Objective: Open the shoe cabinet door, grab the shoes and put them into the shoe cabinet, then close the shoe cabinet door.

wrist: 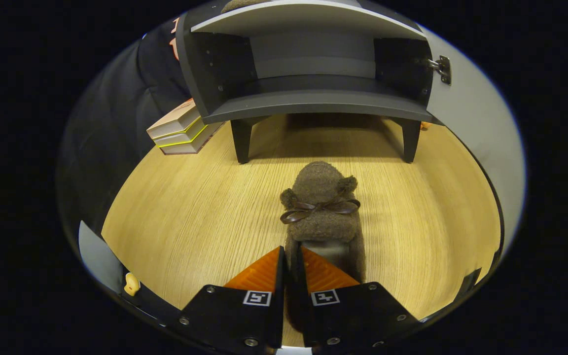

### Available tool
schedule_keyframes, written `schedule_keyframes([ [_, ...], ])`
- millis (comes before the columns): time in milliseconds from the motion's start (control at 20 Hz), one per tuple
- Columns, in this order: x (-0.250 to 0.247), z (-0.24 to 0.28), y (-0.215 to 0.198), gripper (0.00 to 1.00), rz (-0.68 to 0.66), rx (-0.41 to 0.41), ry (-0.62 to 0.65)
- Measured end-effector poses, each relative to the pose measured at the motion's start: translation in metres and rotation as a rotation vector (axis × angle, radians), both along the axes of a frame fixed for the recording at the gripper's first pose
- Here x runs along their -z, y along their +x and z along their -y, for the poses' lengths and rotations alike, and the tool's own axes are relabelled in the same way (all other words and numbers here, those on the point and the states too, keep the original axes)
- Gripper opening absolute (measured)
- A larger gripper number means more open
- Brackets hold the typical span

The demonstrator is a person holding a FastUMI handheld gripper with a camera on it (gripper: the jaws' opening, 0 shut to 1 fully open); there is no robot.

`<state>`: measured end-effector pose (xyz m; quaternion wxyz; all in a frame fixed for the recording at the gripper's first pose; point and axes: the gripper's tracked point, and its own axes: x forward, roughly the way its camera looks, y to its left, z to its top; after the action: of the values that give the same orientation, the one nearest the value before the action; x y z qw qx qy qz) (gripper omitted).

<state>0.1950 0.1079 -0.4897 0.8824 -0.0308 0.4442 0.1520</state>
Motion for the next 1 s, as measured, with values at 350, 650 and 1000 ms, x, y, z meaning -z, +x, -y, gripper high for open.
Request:
schedule_keyframes([
  [350,0.011,-0.005,0.02,0.14,-0.007,0.039,0.025],
  [650,-0.005,0.0,0.02,0.06,0.06,0.049,-0.005],
  [1000,-0.05,0.019,0.008,0.06,0.115,0.087,0.005],
])
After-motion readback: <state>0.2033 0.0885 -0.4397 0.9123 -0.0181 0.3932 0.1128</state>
